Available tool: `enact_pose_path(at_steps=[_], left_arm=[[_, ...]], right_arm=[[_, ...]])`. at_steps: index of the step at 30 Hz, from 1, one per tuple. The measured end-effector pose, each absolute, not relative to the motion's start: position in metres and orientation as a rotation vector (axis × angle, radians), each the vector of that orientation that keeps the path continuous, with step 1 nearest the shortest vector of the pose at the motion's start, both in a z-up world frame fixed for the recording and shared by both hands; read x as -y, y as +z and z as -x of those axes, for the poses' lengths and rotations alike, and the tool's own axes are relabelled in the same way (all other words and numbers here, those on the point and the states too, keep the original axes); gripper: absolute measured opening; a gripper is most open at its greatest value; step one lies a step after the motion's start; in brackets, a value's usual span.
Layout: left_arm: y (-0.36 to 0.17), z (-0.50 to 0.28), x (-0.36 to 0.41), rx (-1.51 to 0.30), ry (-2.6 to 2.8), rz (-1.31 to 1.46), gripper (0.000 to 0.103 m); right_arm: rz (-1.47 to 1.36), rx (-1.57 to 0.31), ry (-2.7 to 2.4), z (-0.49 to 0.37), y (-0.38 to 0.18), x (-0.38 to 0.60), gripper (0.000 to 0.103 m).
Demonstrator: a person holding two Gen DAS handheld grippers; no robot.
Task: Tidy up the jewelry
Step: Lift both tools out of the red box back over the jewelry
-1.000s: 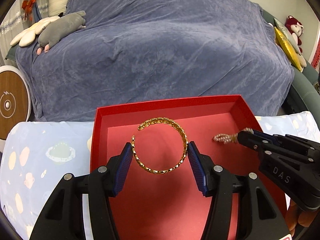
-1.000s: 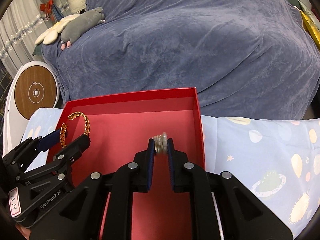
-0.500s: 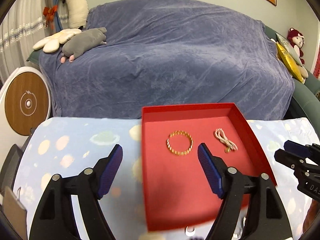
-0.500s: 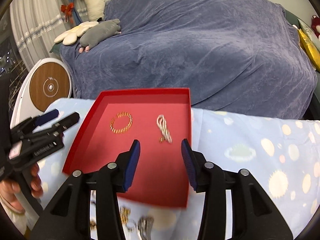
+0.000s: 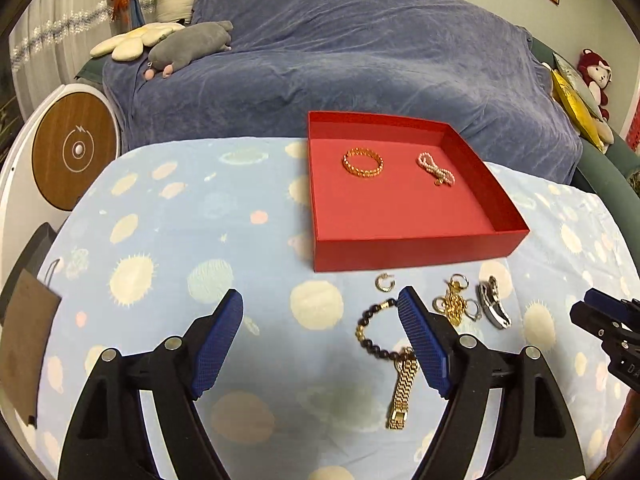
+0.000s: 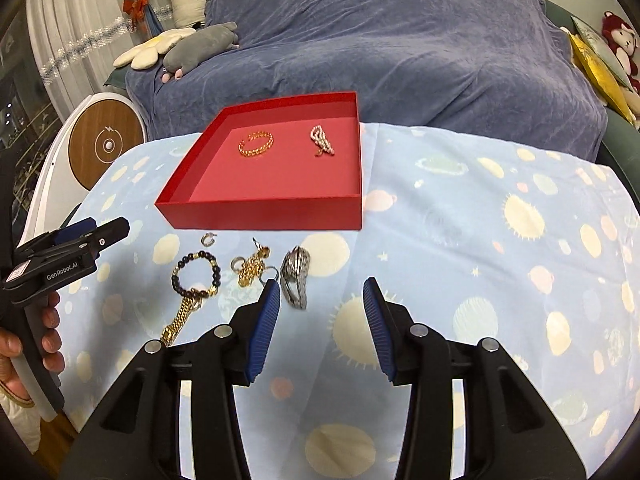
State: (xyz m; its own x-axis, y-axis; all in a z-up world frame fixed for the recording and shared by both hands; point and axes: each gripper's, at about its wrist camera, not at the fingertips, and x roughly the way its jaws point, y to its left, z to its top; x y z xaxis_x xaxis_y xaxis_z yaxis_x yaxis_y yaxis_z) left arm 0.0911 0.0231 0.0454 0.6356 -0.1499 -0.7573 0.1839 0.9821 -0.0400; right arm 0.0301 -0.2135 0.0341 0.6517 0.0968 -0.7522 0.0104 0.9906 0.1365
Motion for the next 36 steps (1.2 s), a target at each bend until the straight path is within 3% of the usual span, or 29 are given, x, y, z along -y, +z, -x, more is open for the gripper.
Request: enact_pose_path(at_steps=[36], left_arm=[[0.007, -0.08, -0.019, -0.925, -0.174, -0.083, 0.081]], right_arm=[[-0.057, -0.923, 0.047, -0.07, -0.017, 0.185, 0.047]])
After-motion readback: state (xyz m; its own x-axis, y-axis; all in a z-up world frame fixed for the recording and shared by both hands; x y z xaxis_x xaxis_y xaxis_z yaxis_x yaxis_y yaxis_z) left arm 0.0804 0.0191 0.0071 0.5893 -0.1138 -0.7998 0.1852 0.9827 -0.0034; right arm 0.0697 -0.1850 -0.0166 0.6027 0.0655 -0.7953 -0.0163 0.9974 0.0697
